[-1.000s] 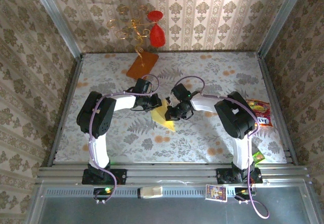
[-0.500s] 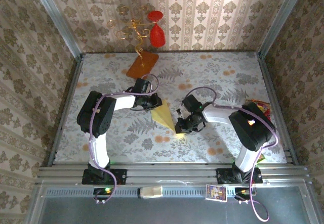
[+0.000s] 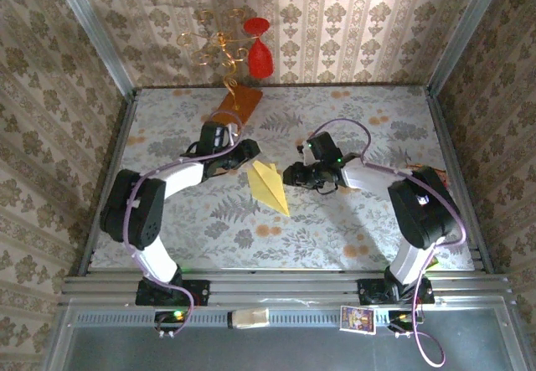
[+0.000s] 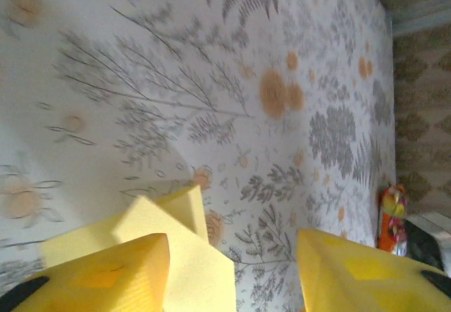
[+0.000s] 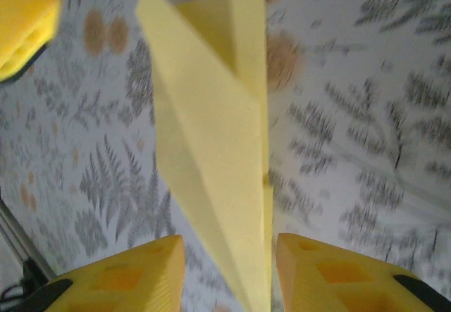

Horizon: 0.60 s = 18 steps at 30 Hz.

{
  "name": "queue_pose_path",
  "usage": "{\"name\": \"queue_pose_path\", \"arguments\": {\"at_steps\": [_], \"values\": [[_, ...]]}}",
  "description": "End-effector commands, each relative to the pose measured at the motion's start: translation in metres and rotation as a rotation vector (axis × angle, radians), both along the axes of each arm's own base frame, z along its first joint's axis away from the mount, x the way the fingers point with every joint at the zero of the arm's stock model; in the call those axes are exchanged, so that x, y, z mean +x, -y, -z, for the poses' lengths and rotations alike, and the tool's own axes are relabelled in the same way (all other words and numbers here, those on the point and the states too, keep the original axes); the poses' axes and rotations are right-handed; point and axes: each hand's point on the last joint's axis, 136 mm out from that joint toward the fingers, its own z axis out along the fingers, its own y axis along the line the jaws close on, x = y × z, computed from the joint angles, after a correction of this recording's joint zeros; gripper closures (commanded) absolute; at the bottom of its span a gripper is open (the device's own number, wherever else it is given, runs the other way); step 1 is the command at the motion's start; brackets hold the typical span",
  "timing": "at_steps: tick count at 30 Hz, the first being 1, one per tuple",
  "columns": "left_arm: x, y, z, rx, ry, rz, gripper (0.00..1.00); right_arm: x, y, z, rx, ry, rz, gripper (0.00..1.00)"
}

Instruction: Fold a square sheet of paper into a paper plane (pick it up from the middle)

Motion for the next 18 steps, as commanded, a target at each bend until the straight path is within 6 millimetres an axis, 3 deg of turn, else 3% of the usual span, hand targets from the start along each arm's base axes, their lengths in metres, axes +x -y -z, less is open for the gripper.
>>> {"name": "queue_pose_path", "arguments": {"at_steps": [1,7,12,18], "values": [[-0.009,-0.02,0.009,0.027,-0.01,-0.055,0.41,0.01,-0.008,0.009,0.038,-0.035,-0.018,0.59],[-0.026,-0.039,0.016,0.057,-0.006,-0.087,0.17,0.023,-0.011,0.023,0.053,-0.064,-0.045,0.6],[-0.03,-0.043,0.011,0.074,0.018,-0.087,0.01,0.024,-0.017,0.028,0.07,-0.078,-0.072,0.62],[-0.03,-0.039,0.01,0.075,0.028,-0.076,0.0,0.022,-0.02,0.031,0.077,-0.092,-0.102,0.65]]}}
